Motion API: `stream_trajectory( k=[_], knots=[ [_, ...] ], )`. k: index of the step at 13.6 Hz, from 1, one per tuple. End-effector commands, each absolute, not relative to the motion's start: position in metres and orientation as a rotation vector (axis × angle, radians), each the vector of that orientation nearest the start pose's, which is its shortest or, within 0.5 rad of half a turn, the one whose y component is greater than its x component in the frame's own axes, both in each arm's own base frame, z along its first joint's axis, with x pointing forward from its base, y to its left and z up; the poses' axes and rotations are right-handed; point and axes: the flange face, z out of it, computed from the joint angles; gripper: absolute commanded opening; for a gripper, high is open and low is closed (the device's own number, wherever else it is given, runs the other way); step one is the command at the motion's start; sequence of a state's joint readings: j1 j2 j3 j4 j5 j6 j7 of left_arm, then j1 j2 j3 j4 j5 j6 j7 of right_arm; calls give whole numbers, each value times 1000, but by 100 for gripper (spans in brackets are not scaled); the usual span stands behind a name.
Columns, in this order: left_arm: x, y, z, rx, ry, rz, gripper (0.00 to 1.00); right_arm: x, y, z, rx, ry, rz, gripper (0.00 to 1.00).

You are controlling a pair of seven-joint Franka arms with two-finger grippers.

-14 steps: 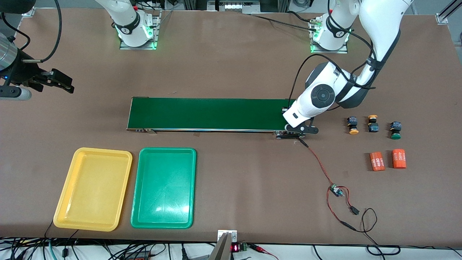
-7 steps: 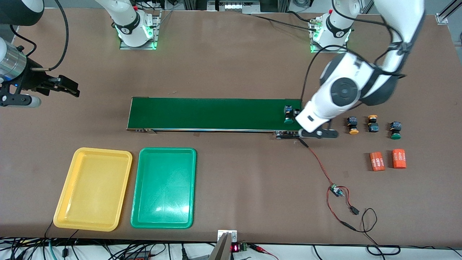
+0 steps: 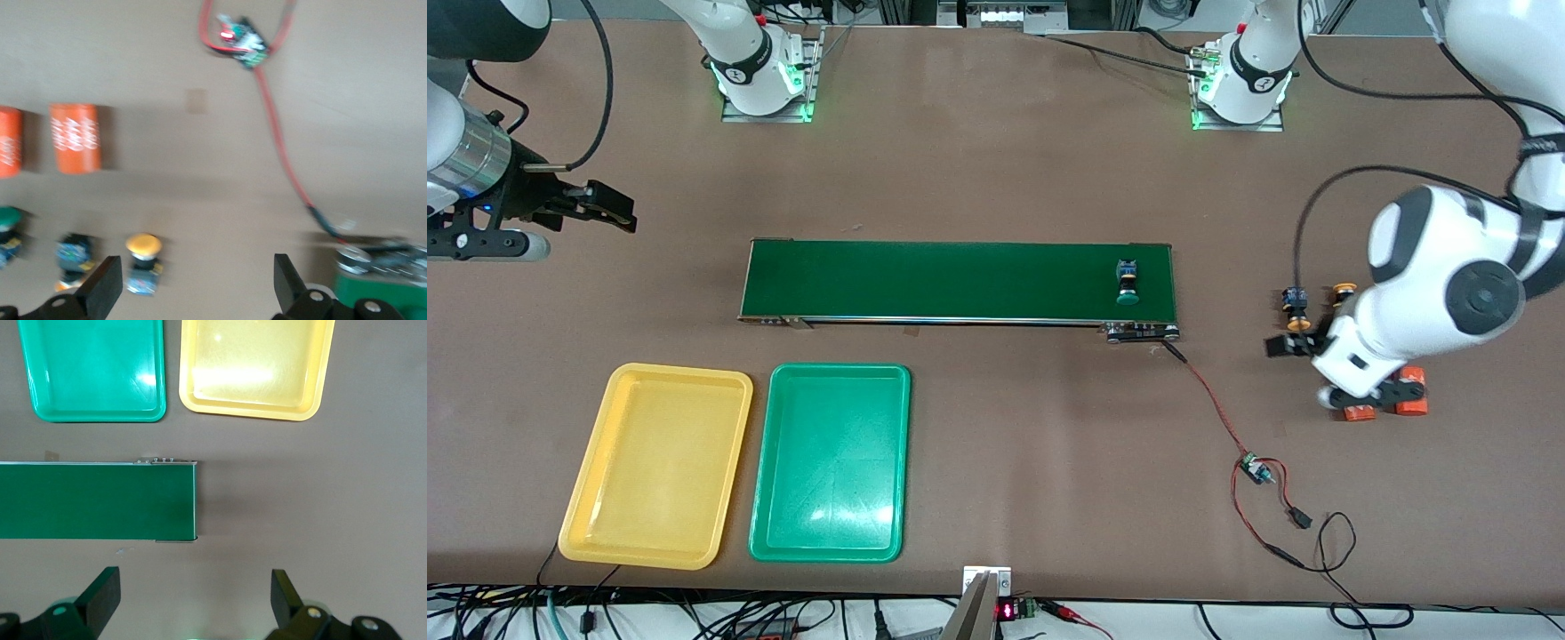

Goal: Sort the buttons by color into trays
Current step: 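Return the left gripper to the parts and grasp an orange cylinder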

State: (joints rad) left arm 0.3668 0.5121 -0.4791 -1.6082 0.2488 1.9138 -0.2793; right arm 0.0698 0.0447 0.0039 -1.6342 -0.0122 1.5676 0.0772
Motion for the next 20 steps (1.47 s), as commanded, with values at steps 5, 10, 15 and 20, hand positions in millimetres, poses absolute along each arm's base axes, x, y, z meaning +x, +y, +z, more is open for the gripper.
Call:
stream_trajectory(
  k=[5, 10, 15, 20],
  knots=[
    [686, 42, 281, -2971, 22, 158, 100, 560, 43, 566, -3160, -18, 202, 100],
    [697, 85, 236, -3006, 52, 82, 100, 560, 44, 564, -3154, -15, 204, 100],
    [697, 109, 205, -3014, 17, 39, 100, 556, 58, 551, -3127, -43, 235, 100],
    [688, 126, 181, -3043, 6, 68, 69, 508, 55, 513, -3123, -43, 123, 100]
  ],
)
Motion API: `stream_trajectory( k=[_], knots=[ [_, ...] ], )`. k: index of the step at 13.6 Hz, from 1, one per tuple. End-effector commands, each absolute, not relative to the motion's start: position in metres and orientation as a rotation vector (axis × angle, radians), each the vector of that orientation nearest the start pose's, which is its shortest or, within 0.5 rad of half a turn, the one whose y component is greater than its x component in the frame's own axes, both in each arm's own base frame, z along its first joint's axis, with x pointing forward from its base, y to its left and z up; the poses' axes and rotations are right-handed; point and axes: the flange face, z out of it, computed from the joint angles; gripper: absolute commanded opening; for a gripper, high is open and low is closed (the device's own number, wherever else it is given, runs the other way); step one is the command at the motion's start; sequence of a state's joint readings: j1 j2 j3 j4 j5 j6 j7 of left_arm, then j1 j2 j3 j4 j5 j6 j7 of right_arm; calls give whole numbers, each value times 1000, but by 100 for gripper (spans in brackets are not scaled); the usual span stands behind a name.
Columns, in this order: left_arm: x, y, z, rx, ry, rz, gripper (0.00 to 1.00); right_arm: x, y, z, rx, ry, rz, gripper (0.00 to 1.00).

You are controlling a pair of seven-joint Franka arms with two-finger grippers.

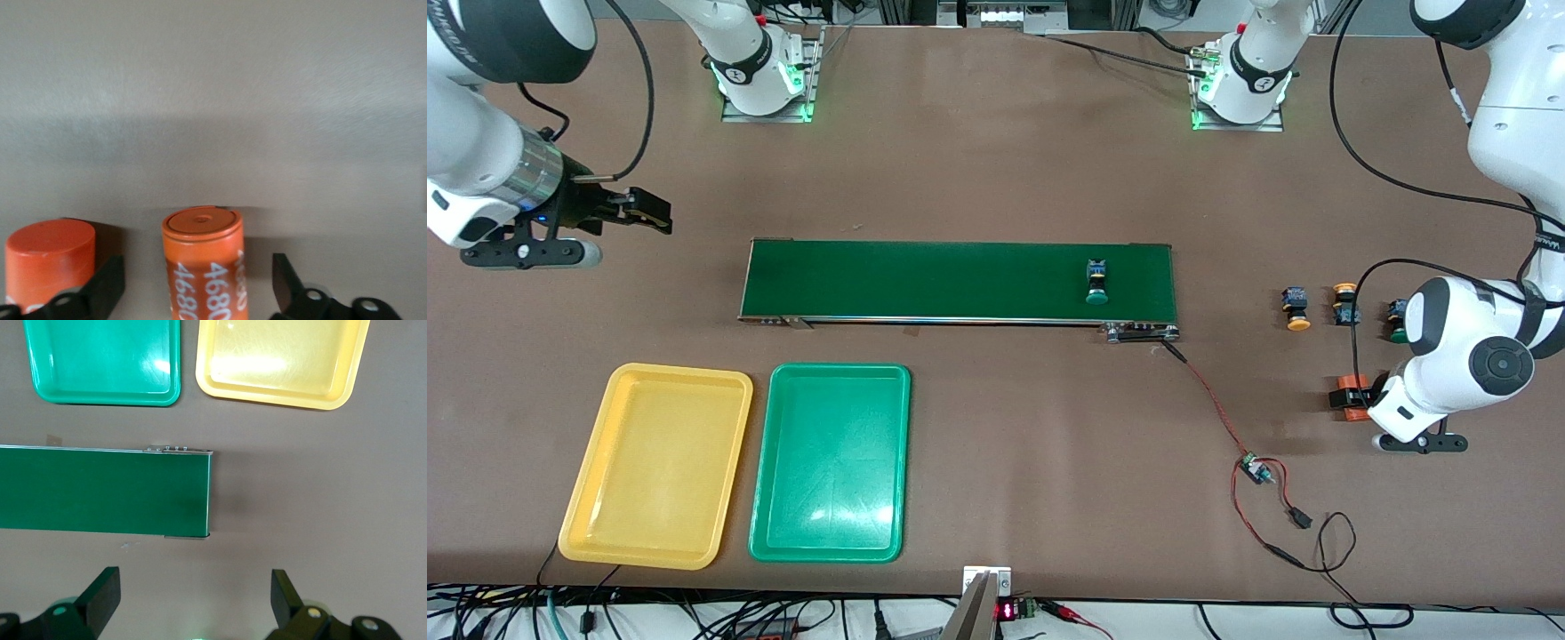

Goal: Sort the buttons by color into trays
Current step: 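Carry the orange cylinder to the belt while the right gripper reaches out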

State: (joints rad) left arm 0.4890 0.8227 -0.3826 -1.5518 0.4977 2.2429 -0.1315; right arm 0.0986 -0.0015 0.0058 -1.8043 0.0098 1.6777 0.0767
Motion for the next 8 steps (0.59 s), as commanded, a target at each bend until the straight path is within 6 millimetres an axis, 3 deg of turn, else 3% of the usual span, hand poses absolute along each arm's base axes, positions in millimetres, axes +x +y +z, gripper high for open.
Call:
stream_trajectory(
  k=[1, 3, 6, 8],
  knots=[
    [688, 124, 181, -3041, 7, 77, 45, 497, 55, 503, -3122, -43, 66, 100],
    [688, 122, 182, -3039, 14, 86, 20, 482, 69, 479, -3123, -51, -20, 100],
    [690, 114, 198, -3033, 28, 96, 17, 476, 108, 464, -3065, 72, 18, 100],
    [692, 90, 231, -3036, 67, 152, 17, 469, 139, 455, -3085, 58, 40, 100]
  ],
)
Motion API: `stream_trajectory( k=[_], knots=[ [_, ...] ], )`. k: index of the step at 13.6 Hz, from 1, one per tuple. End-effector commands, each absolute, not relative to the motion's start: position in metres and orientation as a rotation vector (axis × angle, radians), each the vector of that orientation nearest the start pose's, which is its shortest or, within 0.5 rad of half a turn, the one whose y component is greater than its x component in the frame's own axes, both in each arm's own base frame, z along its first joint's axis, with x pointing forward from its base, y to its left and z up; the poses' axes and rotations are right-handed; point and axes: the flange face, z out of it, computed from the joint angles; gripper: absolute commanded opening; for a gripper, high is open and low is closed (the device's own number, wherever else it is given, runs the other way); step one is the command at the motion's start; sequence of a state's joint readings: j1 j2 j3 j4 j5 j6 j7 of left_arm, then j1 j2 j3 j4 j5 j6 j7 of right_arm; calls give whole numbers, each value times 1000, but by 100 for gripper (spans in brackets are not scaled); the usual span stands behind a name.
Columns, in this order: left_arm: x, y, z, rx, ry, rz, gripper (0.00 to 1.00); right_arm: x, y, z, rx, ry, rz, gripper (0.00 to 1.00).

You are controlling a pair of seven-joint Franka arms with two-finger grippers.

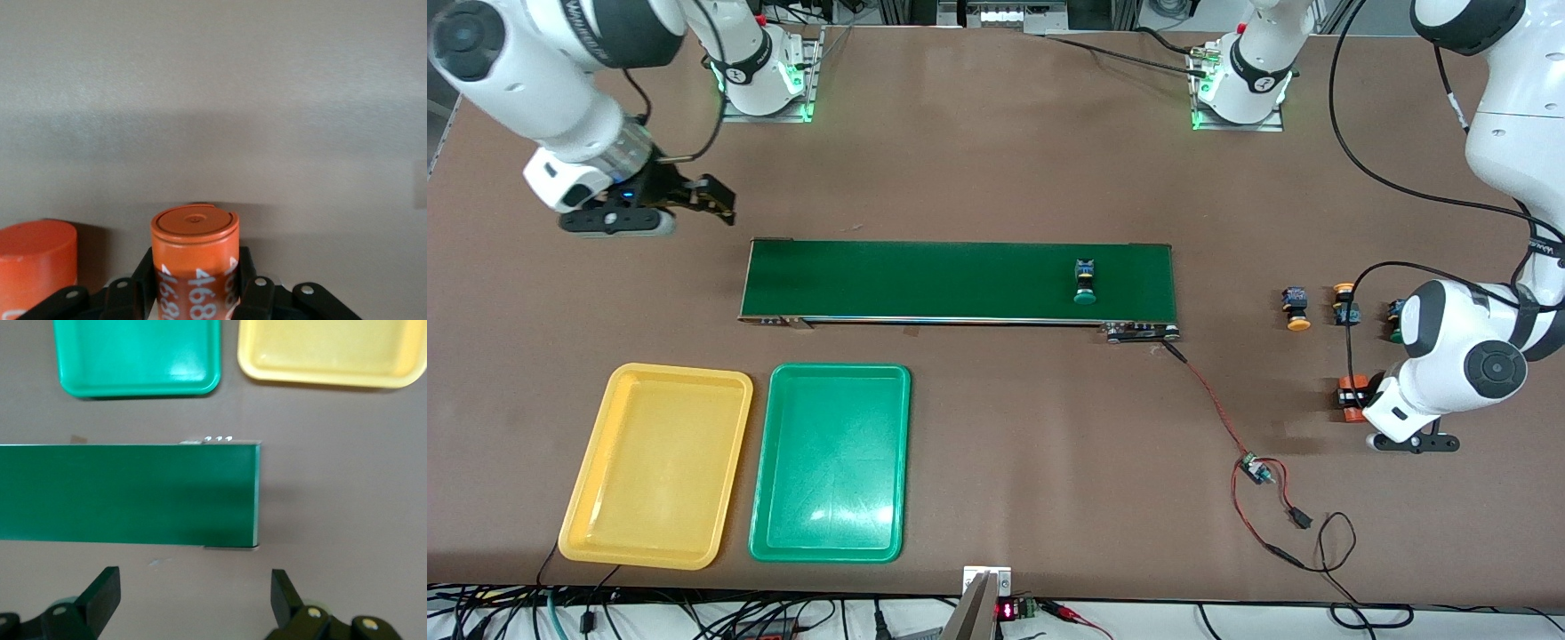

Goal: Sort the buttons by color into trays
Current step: 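Carry the orange cylinder to the belt while the right gripper reaches out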

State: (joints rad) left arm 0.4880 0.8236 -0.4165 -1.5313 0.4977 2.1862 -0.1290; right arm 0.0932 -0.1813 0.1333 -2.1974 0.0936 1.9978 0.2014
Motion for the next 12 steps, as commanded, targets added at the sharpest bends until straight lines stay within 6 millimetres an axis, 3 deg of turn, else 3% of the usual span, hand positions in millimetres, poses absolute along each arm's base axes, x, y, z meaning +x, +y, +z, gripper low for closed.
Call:
stream_trajectory(
  k=[1, 3, 5, 8, 11, 12],
  knots=[
    [692, 69, 253, -3039, 102, 176, 18, 466, 156, 450, -3095, 63, 47, 100],
    [684, 29, 285, -3032, 180, 266, 18, 458, 191, 442, -3106, 83, 35, 100],
    [671, -4, 308, -3029, 233, 381, 25, 453, 218, 433, -3106, 82, 19, 100],
    [644, -58, 327, -3077, 272, 623, 20, 447, 258, 421, -3081, 44, -44, 100],
    [617, -144, 348, -3061, 517, 693, 12, 450, 271, 406, -3056, 82, -59, 100],
    [610, -161, 350, -3056, 596, 701, 12, 450, 274, 403, -3052, 77, -59, 100]
  ],
)
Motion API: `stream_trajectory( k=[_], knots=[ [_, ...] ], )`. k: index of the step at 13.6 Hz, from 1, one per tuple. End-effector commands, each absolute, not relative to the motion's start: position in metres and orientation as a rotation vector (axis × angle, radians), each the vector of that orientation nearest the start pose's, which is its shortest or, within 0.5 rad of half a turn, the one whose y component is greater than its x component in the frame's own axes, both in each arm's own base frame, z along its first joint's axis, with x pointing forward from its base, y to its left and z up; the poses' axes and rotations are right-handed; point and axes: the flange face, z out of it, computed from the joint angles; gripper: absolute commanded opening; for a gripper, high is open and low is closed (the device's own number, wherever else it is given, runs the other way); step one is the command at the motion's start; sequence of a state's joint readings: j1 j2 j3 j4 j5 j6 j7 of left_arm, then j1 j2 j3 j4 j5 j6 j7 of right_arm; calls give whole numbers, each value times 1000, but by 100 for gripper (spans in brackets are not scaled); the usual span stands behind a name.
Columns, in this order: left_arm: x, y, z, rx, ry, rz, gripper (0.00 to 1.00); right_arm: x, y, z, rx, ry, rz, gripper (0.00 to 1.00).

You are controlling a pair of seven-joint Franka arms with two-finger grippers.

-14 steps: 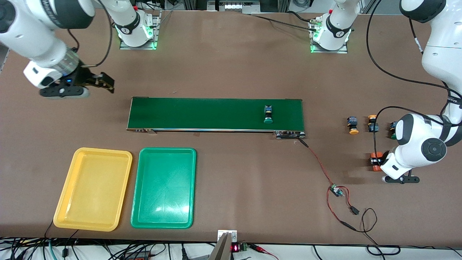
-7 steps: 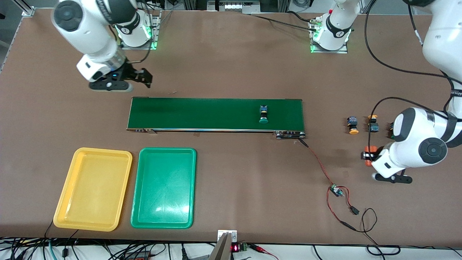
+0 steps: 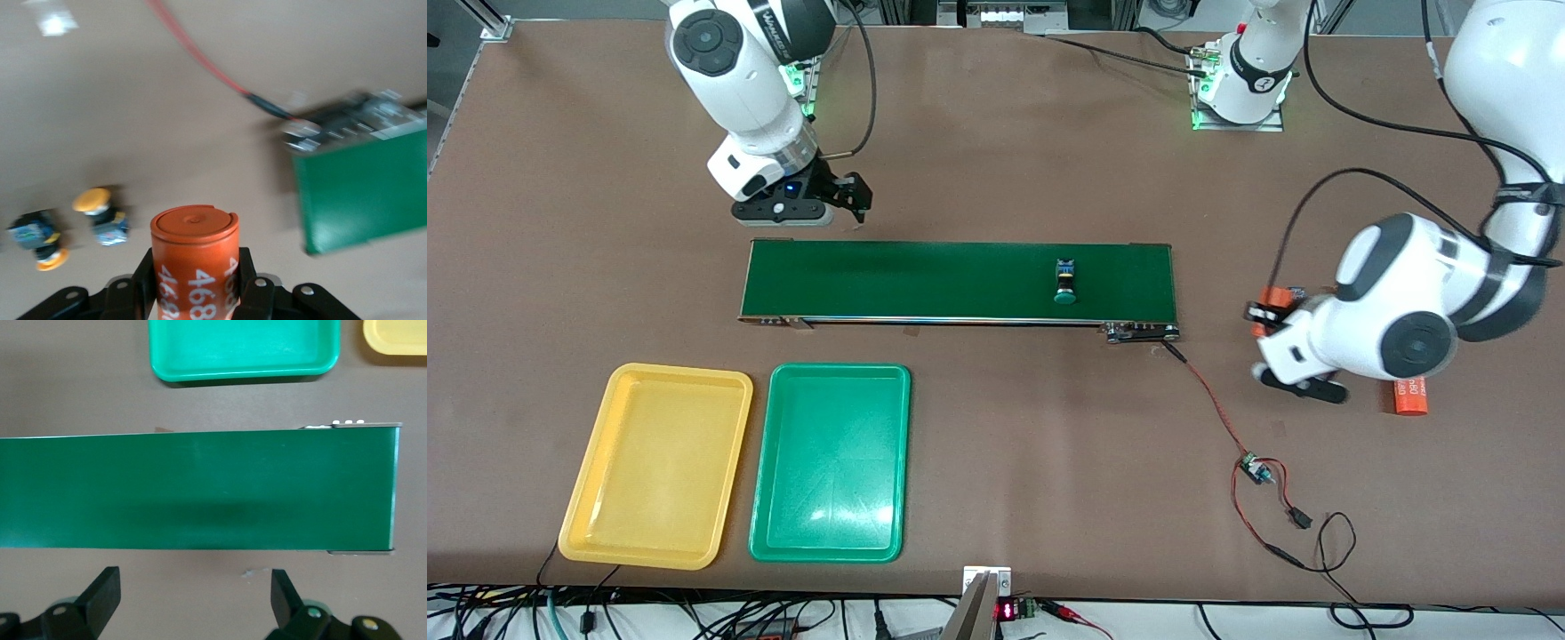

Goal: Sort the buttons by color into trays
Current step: 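Carry the orange cylinder to the belt while the right gripper reaches out, then release the cylinder on the belt while the right gripper approaches the green button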

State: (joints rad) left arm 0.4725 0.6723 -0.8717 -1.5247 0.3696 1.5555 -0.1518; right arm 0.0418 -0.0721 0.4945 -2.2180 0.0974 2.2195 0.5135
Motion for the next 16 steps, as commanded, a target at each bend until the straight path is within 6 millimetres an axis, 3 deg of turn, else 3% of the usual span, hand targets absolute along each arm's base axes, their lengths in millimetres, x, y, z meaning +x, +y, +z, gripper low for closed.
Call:
stream_trajectory(
  k=[1, 3, 6, 7, 10, 14, 15, 16],
  knots=[
    [603, -176, 354, -3054, 691, 699, 11, 450, 276, 397, -3053, 83, -48, 100],
    [590, -203, 352, -3017, 977, 686, 12, 450, 277, 392, -3082, 53, -57, 100],
    [577, -224, 321, -2909, 1542, 545, 11, 449, 281, 385, -3104, 37, -54, 100],
    [570, -233, 312, -2868, 1653, 507, 11, 448, 283, 384, -3105, 41, -52, 100],
    [549, -262, 292, -2743, 1886, 420, 12, 449, 282, 383, -3122, 46, -65, 100],
    [533, -275, 269, -2524, 2128, 264, 13, 449, 281, 381, -3132, 37, -70, 100],
    [534, -272, 267, -2516, 2142, 248, 21, 450, 281, 381, -3131, 37, -69, 100],
    [535, -272, 268, -2485, 2182, 237, 78, 450, 282, 382, -3130, 36, -74, 100]
  ],
)
